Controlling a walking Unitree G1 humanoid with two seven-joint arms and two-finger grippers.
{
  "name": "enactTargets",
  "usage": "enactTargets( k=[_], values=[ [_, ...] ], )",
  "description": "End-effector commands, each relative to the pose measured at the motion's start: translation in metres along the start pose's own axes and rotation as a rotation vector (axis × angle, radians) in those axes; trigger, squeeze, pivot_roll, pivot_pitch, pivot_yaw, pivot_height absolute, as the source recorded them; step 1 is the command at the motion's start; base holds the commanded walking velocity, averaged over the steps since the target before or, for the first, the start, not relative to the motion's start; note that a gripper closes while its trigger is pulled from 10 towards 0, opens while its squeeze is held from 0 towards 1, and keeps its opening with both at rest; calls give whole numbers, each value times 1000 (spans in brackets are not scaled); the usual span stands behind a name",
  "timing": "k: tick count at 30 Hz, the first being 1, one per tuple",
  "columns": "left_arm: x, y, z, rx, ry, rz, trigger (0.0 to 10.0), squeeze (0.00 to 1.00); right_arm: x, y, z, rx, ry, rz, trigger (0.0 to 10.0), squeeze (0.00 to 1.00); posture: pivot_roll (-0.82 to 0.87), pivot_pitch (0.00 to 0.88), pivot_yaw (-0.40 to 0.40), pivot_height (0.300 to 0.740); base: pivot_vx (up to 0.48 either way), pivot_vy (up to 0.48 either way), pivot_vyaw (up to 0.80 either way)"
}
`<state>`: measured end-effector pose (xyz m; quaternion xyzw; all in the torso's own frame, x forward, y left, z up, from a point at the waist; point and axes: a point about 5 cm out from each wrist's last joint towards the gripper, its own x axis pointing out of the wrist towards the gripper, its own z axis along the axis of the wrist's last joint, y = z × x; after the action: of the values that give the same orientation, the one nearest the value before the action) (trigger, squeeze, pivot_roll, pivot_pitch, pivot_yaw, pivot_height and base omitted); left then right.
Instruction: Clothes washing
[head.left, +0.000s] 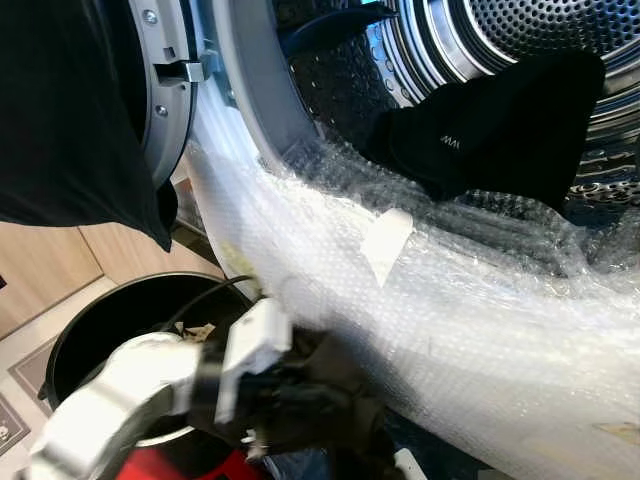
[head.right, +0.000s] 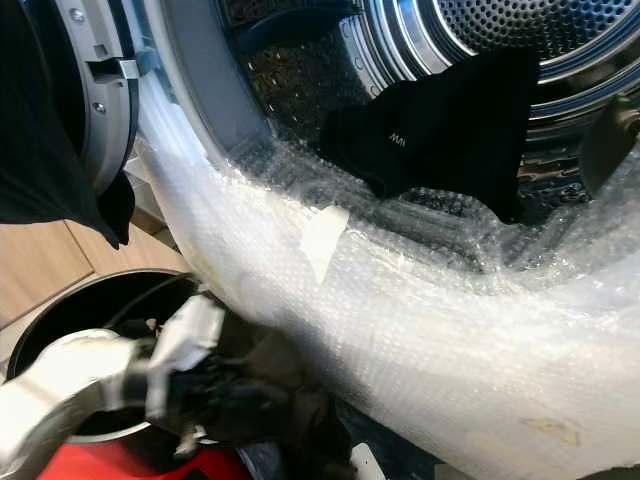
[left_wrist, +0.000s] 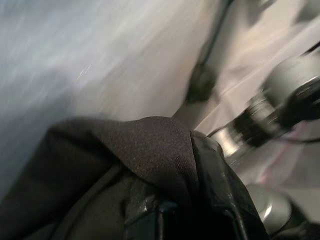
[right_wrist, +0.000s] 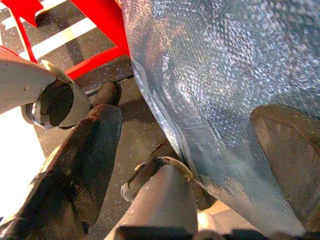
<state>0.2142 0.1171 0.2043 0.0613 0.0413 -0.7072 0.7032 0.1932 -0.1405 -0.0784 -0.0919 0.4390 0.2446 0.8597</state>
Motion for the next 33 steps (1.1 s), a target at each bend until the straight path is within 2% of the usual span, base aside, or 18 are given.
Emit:
enactTargets(
  k=[1, 2, 3, 6, 7, 11, 15, 17, 21, 24, 28, 30, 33],
  values=[
    [5, -8, 19, 44, -60, -69, 0, 0, 0, 1, -2, -2, 8, 4, 10000, 0, 184, 107, -38, 740, 0, 0, 0],
    [9, -9, 35, 45, -142, -132, 0, 0, 2, 3, 5, -6, -6, 6, 10000, 0, 196, 107, -25, 740, 0, 0, 0],
    [11, -10, 39, 50, -160, -156, 0, 0, 3, 3, 7, -5, -10, 6, 10000, 0, 197, 109, -23, 740, 0, 0, 0],
    [15, -8, 46, 87, -161, -177, 0, 0, 4, 5, 11, -2, -19, 6, 10000, 0, 192, 114, -13, 740, 0, 0, 0],
    [19, -4, 50, 124, -160, -171, 0, 0, 5, 6, 13, 11, -29, 5, 10000, 0, 185, 107, -4, 740, 0, 0, 0],
    [28, 3, 61, 141, -205, -183, 0, 0, 6, 8, 14, 34, -40, 2, 10000, 0, 169, 102, 4, 740, 0, 0, 0],
    [32, 3, 63, 129, -219, -193, 0, 0, 5, 9, 11, 35, -34, 1, 10000, 0, 160, 96, 6, 740, 0, 0, 0],
    [23, 7, 60, 140, -163, -105, 0, 0, 3, 5, 7, 61, -32, -14, 10000, 0, 152, 101, 12, 740, 0, 0, 0],
    [10, 6, 59, 110, -175, -28, 0, 0, 0, -1, 0, 86, -21, -39, 10000, 0, 166, 97, 15, 740, 0, 0, 0],
    [8, 4, 59, 101, -181, -32, 0, 0, -1, -3, -3, 104, -16, -47, 10000, 0, 172, 97, 12, 740, 0, 0, 0],
    [12, 3, 46, 72, -142, -60, 0, 0, -1, -5, -1, 101, -27, -56, 10000, 0, 158, 83, 19, 740, 0, 0, 0],
    [8, 3, 40, 43, -129, -50, 0, 0, -2, -9, 3, 122, -51, -77, 10000, 0, 154, 82, 21, 740, 0, 0, 0],
    [-3, 3, 25, 3, -56, 0, 0, 0, -3, -15, 6, 129, -69, -94, 10000, 0, 142, 79, 25, 740, 0, 0, 0]
  ],
)
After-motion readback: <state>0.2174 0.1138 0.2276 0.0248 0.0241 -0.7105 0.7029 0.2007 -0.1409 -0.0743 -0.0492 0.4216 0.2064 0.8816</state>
